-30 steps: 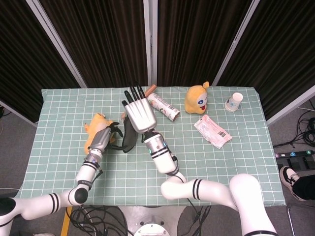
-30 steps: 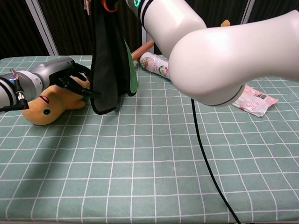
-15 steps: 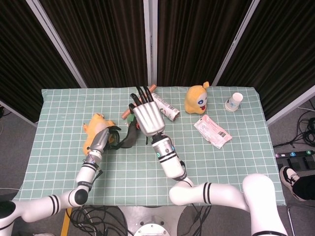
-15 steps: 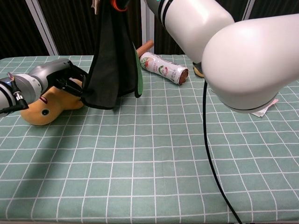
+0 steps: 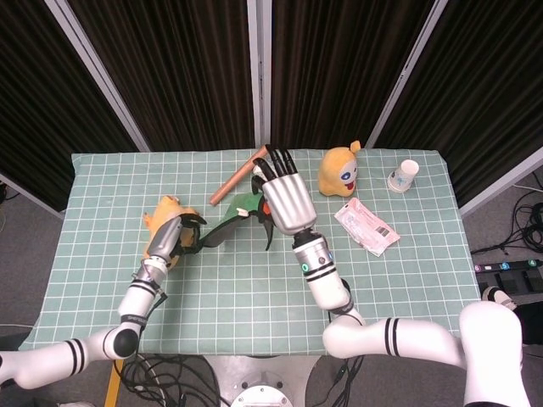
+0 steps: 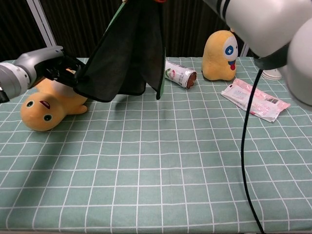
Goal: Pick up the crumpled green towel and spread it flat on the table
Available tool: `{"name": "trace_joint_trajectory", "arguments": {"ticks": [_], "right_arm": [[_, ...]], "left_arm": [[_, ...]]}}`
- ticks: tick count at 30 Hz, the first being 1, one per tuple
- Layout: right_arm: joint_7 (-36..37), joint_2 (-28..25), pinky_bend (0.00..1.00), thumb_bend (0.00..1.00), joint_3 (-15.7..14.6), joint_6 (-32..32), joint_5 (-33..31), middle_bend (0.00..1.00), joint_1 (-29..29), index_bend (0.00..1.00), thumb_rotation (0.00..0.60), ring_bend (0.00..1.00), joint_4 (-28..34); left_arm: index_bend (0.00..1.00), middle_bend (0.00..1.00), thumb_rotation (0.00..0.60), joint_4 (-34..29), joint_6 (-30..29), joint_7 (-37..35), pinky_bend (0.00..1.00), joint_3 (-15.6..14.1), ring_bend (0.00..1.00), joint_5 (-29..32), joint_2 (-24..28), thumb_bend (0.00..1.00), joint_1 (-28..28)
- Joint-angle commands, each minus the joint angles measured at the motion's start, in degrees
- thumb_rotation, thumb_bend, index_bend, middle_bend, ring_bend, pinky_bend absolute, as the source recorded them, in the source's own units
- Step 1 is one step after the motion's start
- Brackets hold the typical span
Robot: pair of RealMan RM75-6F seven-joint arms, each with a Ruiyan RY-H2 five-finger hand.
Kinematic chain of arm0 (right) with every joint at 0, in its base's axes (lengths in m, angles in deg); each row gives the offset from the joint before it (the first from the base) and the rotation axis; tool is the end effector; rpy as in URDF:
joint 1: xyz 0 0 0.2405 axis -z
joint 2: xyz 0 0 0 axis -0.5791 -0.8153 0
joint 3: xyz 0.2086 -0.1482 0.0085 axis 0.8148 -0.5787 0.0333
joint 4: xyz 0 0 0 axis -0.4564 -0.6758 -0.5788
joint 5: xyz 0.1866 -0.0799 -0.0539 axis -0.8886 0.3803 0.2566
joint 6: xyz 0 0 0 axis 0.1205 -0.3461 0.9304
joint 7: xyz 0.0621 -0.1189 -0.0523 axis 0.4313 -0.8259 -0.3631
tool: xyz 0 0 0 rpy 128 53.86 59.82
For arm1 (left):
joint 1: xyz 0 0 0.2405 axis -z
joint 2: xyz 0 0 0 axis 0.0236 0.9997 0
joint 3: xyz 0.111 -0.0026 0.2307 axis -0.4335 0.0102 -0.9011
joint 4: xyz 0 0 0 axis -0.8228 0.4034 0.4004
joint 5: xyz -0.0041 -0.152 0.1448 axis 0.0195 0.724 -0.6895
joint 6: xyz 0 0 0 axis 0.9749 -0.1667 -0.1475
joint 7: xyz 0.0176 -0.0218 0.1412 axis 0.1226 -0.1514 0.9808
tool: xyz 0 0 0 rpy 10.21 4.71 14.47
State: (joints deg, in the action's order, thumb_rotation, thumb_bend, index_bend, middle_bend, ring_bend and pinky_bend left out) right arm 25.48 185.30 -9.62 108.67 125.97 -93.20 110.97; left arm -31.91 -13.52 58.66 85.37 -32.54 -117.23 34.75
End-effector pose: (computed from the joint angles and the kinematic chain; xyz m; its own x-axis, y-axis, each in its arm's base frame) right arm 0.0203 -0.3711 0.0185 0.2765 0.1218 0.9533 -0.8482 -0.4354 0.3016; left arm -0.1772 0.3482 -0.0159 -0.2269 0.3513 0.9083 0.9729 0.0399 0.2276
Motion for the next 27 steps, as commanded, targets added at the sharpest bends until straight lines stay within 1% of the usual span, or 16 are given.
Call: {"name": "trace_joint_trajectory", "arguments": {"ticks": [1, 5, 8, 11, 13, 17, 23, 25, 27], "right_arm": [[6.38, -4.4, 0.0, 0.36, -0.11, -3.6, -0.42, 0.21, 2.72, 0.72, 0.6, 0.0, 2.02], [13.59, -7.31, 0.0, 0.36, -0.15, -7.24, -0.1, 0.21, 4.26, 0.72, 0.6, 0.0, 1.77], [18.83, -8.44, 0.0, 0.36, 0.24, -9.47, 0.7, 0.21, 4.65, 0.72, 0.6, 0.0, 0.08], [24.81, -8.65, 0.0, 0.36, 1.21, -11.36, 2.08, 0.22, 4.39, 0.72, 0.6, 0.0, -2.97], [30.33, -8.8, 0.0, 0.36, 2.01, -12.88, 3.46, 0.23, 4.28, 0.72, 0.6, 0.0, -4.72], [39.46, -8.6, 0.0, 0.36, 2.32, -12.72, 8.97, 0.25, 4.16, 0.73, 0.6, 0.0, -8.79], [51.92, -8.34, 0.0, 0.36, 2.34, -13.35, 14.65, 0.26, 3.04, 0.73, 0.6, 0.0, -14.83], [54.78, -7.95, 0.0, 0.36, 1.85, -13.53, 15.89, 0.27, 2.7, 0.73, 0.6, 0.0, -16.8], [57.97, -7.31, 0.0, 0.36, 0.9, -13.71, 17.16, 0.27, 2.54, 0.73, 0.6, 0.0, -18.94]], "left_arm": [[0.83, 0.44, 0.6, -1.85, -1.56, 1.08, 0.25, -0.02, 0.24, -1.65, 2.34, 0.47, -0.56], [0.83, 0.44, 0.6, -1.78, -1.52, 1.83, 0.25, 1.09, 0.24, -1.12, 3.5, 0.47, 0.23], [0.83, 0.44, 0.6, -0.95, -2.35, 2.99, 0.25, 1.81, 0.24, -0.7, 3.3, 0.47, 0.99], [0.83, 0.44, 0.6, 1.44, -3.56, 4.55, 0.25, 3.0, 0.24, -0.35, 2.22, 0.47, 2.38], [0.83, 0.44, 0.6, 3.69, -4.7, 5.53, 0.24, 3.93, 0.24, -0.19, 1.15, 0.47, 3.39], [0.83, 0.44, 0.6, 6.21, -7.44, 5.79, 0.24, 5.81, 0.24, -0.15, -0.19, 0.47, 4.31], [0.83, 0.44, 0.6, 8.72, -11.16, 5.4, 0.24, 8.1, 0.24, -1.13, -1.13, 0.47, 5.17], [0.83, 0.44, 0.6, 9.77, -12.39, 5.16, 0.24, 8.19, 0.24, -1.78, -1.76, 0.47, 5.22], [0.83, 0.44, 0.6, 10.69, -13.41, 5.19, 0.24, 7.46, 0.24, -2.69, -2.34, 0.46, 4.92]]}}
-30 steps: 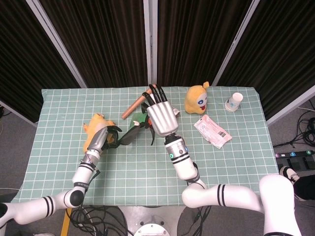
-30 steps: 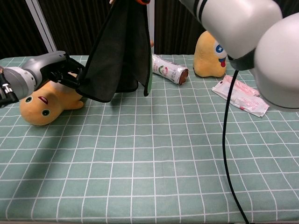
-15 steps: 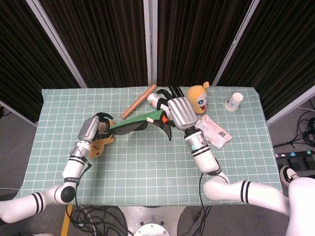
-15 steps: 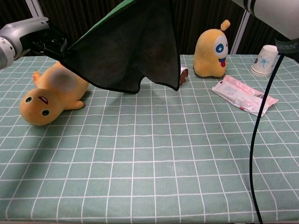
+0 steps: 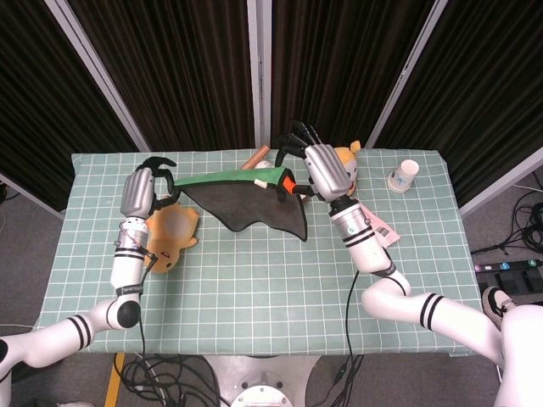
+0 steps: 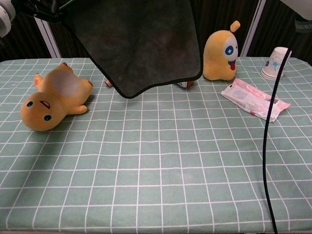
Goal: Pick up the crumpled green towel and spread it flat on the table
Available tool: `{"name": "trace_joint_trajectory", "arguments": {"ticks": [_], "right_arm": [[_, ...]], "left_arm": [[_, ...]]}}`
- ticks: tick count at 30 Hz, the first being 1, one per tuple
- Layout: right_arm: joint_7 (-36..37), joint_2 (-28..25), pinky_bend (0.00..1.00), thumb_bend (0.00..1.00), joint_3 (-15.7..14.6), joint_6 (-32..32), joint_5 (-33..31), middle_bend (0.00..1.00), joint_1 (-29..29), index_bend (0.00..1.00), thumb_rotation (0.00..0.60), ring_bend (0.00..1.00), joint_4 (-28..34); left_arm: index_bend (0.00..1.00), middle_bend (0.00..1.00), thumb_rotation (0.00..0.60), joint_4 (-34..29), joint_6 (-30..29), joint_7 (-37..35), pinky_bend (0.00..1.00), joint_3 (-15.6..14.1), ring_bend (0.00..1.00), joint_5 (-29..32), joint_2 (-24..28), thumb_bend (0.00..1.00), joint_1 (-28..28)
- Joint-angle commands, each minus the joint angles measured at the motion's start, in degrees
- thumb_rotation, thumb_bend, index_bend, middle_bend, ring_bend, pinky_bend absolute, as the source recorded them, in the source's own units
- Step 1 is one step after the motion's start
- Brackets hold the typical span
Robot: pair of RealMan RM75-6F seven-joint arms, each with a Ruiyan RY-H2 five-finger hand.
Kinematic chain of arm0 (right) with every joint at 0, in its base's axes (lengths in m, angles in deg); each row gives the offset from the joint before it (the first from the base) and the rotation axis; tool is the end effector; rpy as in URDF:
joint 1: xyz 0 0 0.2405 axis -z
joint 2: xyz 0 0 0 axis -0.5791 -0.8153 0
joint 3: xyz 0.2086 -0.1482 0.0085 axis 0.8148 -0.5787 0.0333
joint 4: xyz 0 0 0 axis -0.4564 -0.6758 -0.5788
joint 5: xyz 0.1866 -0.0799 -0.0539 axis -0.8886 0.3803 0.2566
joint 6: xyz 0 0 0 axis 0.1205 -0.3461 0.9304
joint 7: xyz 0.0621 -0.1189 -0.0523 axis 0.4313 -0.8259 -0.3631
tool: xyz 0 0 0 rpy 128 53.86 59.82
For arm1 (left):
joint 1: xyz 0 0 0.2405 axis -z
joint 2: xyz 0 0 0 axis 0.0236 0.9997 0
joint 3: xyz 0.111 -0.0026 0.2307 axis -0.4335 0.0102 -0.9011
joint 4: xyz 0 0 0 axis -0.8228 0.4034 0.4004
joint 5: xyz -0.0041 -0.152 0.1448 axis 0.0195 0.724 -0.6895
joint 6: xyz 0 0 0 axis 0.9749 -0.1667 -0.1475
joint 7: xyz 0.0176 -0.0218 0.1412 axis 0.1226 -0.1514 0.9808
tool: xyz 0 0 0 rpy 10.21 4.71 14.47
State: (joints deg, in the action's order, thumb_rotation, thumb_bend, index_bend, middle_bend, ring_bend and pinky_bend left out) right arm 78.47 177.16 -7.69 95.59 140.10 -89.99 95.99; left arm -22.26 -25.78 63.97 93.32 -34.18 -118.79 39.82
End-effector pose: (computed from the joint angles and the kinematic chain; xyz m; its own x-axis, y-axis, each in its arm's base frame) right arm -0.0295 -0.4325 0.0634 -0.1537 -0.1109 0.9819 -0.8428 -0.5040 -0.1888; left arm -0.1614 0.4100 0.0484 -0.1133 -0.0348 0.9929 0.9914 -0.0690 0.1108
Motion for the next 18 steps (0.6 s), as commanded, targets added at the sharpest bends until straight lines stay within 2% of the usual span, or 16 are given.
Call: {"name": "trace_joint_trajectory", "arguments": {"ticks": [1, 9, 14, 18], "right_arm": [[6.38, 1.2, 0.0, 0.36, -1.57, -0.69, 3.52, 0.27, -0.63, 0.73, 0.6, 0.0, -4.84], [20.03, 1.76, 0.0, 0.36, -9.38, -1.43, 9.92, 0.28, 2.01, 0.74, 0.6, 0.0, -8.21], [24.43, 0.79, 0.0, 0.36, -14.34, 0.06, 13.38, 0.28, 4.87, 0.74, 0.6, 0.0, -6.54], [26.36, -0.23, 0.0, 0.36, -17.41, 1.18, 15.59, 0.28, 6.64, 0.74, 0.6, 0.0, -4.93]], "left_arm": [[0.83, 0.44, 0.6, 1.11, -1.47, -0.16, 0.24, -1.01, 0.24, -1.44, -0.95, 0.46, -0.44], [0.83, 0.44, 0.6, -3.25, -3.12, -0.96, 0.24, -7.42, 0.24, -6.31, 0.29, 0.45, -4.76], [0.83, 0.44, 0.6, -8.17, -2.99, -0.03, 0.24, -12.82, 0.24, -10.21, 1.97, 0.45, -7.33], [0.83, 0.44, 0.6, -10.54, -2.67, 0.56, 0.24, -15.57, 0.24, -12.93, 2.63, 0.45, -8.24]]}}
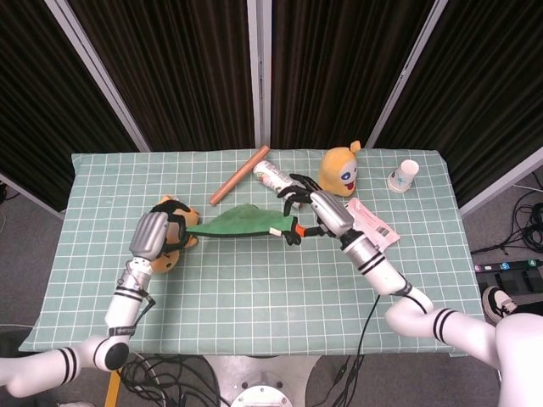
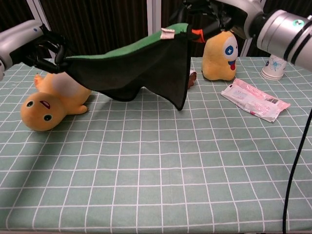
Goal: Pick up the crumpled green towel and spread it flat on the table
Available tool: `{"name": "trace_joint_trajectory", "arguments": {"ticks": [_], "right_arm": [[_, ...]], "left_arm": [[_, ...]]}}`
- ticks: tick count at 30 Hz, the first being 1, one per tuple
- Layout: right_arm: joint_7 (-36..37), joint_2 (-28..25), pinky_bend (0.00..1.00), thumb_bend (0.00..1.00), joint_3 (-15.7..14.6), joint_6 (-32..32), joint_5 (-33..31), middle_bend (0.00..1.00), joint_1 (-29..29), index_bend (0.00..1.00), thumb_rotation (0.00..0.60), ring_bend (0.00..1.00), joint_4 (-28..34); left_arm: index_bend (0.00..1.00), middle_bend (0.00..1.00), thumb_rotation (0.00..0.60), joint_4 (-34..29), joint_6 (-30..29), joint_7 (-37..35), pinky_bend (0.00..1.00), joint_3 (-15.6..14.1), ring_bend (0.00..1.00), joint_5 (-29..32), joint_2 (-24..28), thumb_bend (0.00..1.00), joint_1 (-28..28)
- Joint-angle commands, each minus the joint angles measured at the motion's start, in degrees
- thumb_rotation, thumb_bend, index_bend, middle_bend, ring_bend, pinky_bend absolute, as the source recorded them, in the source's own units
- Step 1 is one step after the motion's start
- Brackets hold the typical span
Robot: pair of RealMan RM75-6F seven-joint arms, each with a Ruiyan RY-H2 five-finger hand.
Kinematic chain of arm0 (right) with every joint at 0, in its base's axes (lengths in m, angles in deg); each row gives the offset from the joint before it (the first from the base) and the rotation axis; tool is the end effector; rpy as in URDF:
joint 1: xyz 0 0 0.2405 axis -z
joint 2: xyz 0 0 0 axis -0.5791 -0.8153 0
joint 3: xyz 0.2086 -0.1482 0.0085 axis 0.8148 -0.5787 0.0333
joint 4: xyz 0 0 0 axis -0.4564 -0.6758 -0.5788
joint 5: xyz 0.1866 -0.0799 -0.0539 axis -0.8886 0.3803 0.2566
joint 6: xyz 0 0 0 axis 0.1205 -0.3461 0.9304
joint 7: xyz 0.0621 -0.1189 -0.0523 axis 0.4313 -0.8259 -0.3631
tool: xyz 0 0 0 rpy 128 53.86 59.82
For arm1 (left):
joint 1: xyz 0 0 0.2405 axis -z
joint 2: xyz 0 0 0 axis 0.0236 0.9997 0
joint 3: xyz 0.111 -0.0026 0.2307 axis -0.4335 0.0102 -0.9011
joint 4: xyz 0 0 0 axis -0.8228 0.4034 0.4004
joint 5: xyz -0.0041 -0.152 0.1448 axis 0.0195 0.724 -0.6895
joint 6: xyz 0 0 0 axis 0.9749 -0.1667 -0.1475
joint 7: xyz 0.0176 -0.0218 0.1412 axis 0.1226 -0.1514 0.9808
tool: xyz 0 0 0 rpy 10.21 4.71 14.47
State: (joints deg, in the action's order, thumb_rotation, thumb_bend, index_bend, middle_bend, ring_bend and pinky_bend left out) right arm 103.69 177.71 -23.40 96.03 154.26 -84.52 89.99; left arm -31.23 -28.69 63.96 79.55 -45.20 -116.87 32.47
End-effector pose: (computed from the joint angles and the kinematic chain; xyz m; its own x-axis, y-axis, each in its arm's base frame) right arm -0.1089 -0.3922 0.0103 -0.1402 -0.4106 0.9010 -0.8329 -0.4432 -0.3316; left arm -0.1822 0.3310 0.0075 0.0085 0.1650 0.9863 0.9858 -0.1665 0.0193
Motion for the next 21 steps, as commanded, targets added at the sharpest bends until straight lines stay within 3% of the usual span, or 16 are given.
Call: {"name": "trace_joint_trajectory", "arguments": {"ticks": [1, 12, 21], "right_arm": [[1.34, -0.96, 0.0, 0.36, -2.31, 0.87, 1.89, 0.28, 1.43, 0.74, 0.6, 0.0, 1.33], [0.74, -3.92, 0.0, 0.36, -9.42, 1.28, 7.08, 0.28, 3.81, 0.74, 0.6, 0.0, 3.21], [0.52, -6.49, 0.0, 0.36, -13.03, 2.61, 9.91, 0.28, 5.42, 0.73, 0.6, 0.0, 4.16]], "left_arm": [[0.83, 0.44, 0.6, -1.92, 0.39, 0.73, 0.24, -2.4, 0.24, -2.54, 0.85, 0.45, -1.03], [0.83, 0.44, 0.6, -4.71, 0.64, 4.04, 0.24, -8.99, 0.24, -9.2, 1.37, 0.44, -3.13], [0.83, 0.44, 0.6, -6.77, 0.34, 6.33, 0.24, -12.36, 0.24, -12.91, 0.98, 0.44, -4.73]]}}
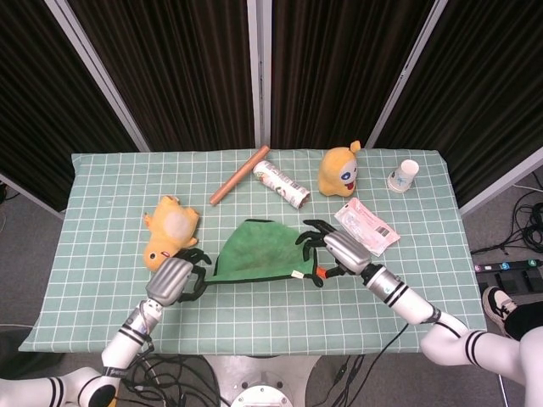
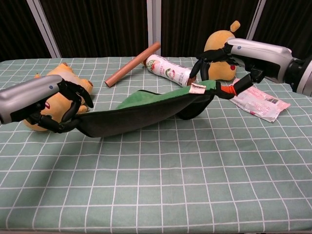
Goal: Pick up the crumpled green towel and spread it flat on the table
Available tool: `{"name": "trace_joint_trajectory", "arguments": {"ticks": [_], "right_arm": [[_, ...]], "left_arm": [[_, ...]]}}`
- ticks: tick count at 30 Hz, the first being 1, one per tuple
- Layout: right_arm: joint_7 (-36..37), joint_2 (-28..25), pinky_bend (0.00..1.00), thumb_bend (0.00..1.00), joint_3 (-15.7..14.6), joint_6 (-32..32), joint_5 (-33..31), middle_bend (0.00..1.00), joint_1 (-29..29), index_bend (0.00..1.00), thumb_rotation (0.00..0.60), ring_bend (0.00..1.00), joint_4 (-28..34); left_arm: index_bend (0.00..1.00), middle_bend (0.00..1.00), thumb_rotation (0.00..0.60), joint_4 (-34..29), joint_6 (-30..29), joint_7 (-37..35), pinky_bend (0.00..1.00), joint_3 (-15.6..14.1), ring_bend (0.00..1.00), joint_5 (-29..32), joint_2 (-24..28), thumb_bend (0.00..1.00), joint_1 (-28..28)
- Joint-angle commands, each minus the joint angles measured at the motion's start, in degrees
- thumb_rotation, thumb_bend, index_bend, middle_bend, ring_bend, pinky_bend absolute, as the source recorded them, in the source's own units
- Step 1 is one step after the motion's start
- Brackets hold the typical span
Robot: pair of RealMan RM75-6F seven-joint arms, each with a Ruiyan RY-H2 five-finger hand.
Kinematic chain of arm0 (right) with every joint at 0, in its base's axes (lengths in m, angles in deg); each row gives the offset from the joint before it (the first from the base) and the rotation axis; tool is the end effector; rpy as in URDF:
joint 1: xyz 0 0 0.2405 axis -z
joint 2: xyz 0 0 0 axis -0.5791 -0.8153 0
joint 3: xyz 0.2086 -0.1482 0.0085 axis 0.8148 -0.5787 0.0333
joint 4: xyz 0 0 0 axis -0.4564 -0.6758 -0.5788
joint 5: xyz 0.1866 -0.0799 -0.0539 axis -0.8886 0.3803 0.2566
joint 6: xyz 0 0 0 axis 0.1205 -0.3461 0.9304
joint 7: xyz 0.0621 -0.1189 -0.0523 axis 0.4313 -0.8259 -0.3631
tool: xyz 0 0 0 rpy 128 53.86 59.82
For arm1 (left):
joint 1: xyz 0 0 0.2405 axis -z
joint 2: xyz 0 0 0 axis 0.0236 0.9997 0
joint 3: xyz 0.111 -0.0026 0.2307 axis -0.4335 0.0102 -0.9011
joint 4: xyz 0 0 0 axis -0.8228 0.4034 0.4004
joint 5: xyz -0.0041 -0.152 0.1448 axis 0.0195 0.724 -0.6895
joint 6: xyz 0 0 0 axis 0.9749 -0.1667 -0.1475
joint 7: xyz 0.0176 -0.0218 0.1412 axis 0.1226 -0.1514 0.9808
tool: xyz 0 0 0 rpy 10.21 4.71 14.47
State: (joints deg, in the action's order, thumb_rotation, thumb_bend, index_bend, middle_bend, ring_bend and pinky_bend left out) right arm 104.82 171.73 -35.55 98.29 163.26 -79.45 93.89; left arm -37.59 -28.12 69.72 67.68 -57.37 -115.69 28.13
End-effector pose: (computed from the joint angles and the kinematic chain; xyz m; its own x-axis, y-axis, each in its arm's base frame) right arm -0.1695 -0.3370 0.0066 0.0554 -0.5297 0.8464 -0.8601 -0.4558 -0.2290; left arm -0.1831 0.2539 -0.0258 0.2020 0.3445 0.9168 0.9356 -0.3448 -0.0766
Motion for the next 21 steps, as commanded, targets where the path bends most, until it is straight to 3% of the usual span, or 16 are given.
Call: {"name": "trace_joint_trajectory", "arguments": {"ticks": [1, 21], "right_arm": [[-1.05, -0.71, 0.0, 0.36, -1.3, 0.28, 1.34, 0.28, 0.35, 0.73, 0.6, 0.0, 0.33], [-13.27, 0.44, 0.0, 0.36, -8.56, 0.2, 5.78, 0.27, 3.87, 0.71, 0.585, 0.0, 0.89]], "left_arm": [[0.83, 0.44, 0.6, -0.45, -0.2, 0.73, 0.24, -0.64, 0.24, -0.95, -0.33, 0.43, -0.5], [0.79, 0.43, 0.6, 0.59, 0.84, 3.57, 0.24, -2.54, 0.24, -3.12, -2.07, 0.42, -2.36]]}}
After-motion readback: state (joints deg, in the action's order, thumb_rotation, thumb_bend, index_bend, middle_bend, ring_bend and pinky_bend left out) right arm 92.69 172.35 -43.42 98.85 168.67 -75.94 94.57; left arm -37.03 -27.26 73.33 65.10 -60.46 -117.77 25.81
